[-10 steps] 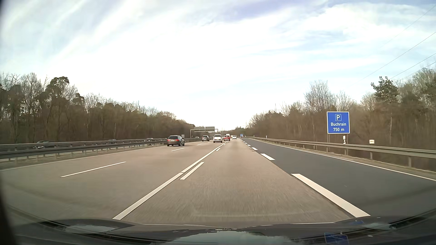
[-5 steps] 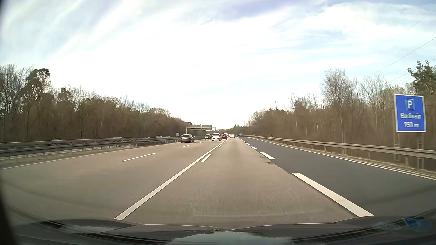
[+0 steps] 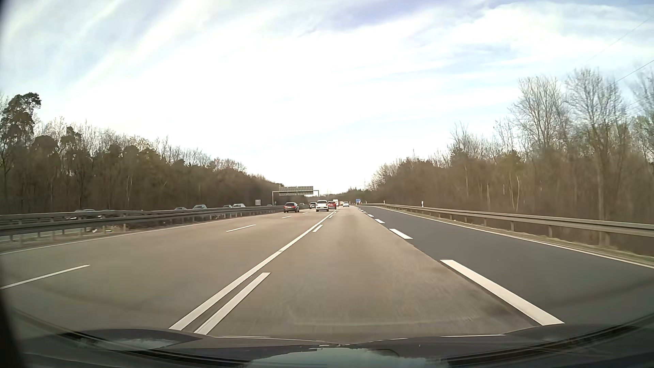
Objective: Follow the waypoints while adhering to traffic rules and regulations
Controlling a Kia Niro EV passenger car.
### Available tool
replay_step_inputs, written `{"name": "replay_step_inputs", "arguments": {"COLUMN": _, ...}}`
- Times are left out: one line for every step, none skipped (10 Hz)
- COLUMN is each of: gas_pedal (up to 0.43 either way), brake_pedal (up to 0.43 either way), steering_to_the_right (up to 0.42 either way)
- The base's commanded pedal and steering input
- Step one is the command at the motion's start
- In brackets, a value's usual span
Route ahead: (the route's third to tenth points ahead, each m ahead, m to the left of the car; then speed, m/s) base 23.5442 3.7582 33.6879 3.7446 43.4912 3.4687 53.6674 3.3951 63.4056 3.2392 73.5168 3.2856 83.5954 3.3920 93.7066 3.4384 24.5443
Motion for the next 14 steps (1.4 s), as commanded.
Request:
{"name": "replay_step_inputs", "arguments": {"gas_pedal": 0.311, "brake_pedal": 0.000, "steering_to_the_right": 0.000}}
{"name": "replay_step_inputs", "arguments": {"gas_pedal": 0.311, "brake_pedal": 0.000, "steering_to_the_right": 0.000}}
{"name": "replay_step_inputs", "arguments": {"gas_pedal": 0.311, "brake_pedal": 0.000, "steering_to_the_right": 0.000}}
{"name": "replay_step_inputs", "arguments": {"gas_pedal": 0.311, "brake_pedal": 0.000, "steering_to_the_right": -0.002}}
{"name": "replay_step_inputs", "arguments": {"gas_pedal": 0.311, "brake_pedal": 0.000, "steering_to_the_right": -0.005}}
{"name": "replay_step_inputs", "arguments": {"gas_pedal": 0.311, "brake_pedal": 0.000, "steering_to_the_right": -0.003}}
{"name": "replay_step_inputs", "arguments": {"gas_pedal": 0.311, "brake_pedal": 0.000, "steering_to_the_right": -0.003}}
{"name": "replay_step_inputs", "arguments": {"gas_pedal": 0.311, "brake_pedal": 0.000, "steering_to_the_right": -0.003}}
{"name": "replay_step_inputs", "arguments": {"gas_pedal": 0.311, "brake_pedal": 0.000, "steering_to_the_right": -0.003}}
{"name": "replay_step_inputs", "arguments": {"gas_pedal": 0.311, "brake_pedal": 0.000, "steering_to_the_right": -0.002}}
{"name": "replay_step_inputs", "arguments": {"gas_pedal": 0.311, "brake_pedal": 0.000, "steering_to_the_right": -0.002}}
{"name": "replay_step_inputs", "arguments": {"gas_pedal": 0.311, "brake_pedal": 0.000, "steering_to_the_right": -0.002}}
{"name": "replay_step_inputs", "arguments": {"gas_pedal": 0.311, "brake_pedal": 0.000, "steering_to_the_right": -0.002}}
{"name": "replay_step_inputs", "arguments": {"gas_pedal": 0.311, "brake_pedal": 0.000, "steering_to_the_right": -0.002}}
